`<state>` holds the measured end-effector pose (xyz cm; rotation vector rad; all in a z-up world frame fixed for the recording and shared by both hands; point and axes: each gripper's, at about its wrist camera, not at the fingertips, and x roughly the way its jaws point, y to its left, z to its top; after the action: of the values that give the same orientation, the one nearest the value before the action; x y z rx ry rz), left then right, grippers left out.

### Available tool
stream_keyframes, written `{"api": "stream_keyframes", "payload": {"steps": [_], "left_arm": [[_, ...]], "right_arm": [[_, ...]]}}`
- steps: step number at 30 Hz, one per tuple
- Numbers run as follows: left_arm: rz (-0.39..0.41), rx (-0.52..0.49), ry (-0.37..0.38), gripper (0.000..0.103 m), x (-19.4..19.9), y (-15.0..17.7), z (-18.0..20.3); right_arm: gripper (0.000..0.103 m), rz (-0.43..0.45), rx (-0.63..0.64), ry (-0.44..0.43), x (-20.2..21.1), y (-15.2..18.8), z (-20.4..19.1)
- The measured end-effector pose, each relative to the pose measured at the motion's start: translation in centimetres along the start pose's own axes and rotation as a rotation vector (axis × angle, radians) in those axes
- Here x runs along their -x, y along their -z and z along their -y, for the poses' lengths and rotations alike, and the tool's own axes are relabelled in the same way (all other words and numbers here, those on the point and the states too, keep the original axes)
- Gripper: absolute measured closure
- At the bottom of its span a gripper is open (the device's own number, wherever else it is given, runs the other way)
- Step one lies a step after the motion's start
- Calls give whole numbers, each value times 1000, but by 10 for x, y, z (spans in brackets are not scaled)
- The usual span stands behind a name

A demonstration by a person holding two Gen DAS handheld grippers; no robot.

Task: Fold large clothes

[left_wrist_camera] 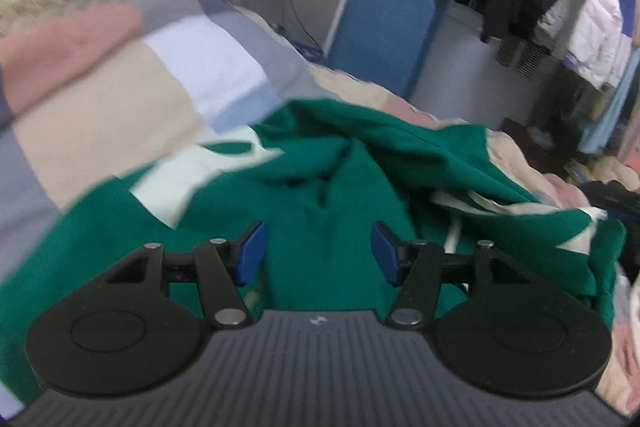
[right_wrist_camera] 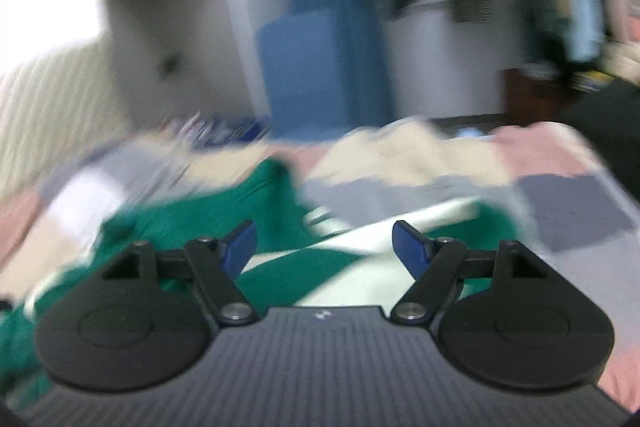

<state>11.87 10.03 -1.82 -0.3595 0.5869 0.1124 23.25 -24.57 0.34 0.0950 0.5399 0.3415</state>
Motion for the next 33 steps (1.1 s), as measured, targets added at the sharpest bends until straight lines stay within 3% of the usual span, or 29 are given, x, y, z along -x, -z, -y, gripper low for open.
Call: {"api": "stream_keyframes", "payload": {"steps": [4, 7, 11, 14, 15, 17, 20, 25, 28, 31, 33], "left_arm": [[-35, -5, 7, 40, -17, 11, 0], [-40, -14, 4, 40, -27, 14, -5], [-61, 2, 20, 40, -41, 15, -10], [-86, 7, 10, 40, -53, 15, -13], [-92, 13, 16, 40, -55, 16, -15], [-102, 25, 21, 40, -60, 16, -18], [-103, 24, 20, 40, -64, 15, -21], [-94, 25, 1, 40, -75, 14, -27], [-93, 43, 11, 40, -87, 13, -35], [-92, 76, 22, 40, -97, 16, -41], [-92, 84, 24, 40, -108, 17, -45]], "right_arm": [[28, -123, 80, -71, -66, -6, -38], [29, -211, 160, 16, -115, -9, -56], [30, -320, 109, 30, -158, -14, -49], [53, -450, 69, 8, -183, -17, -44], [69, -491, 49, -4, -189, -18, -45], [83, -534, 92, 1, -197, -23, -56], [90, -498, 202, 56, -206, -50, -76], [91, -313, 277, 157, -230, -136, -98], [91, -198, 297, 156, -253, -177, -119], [96, -58, 395, 161, -283, -194, -152], [96, -15, 418, 146, -314, -192, -163]]}}
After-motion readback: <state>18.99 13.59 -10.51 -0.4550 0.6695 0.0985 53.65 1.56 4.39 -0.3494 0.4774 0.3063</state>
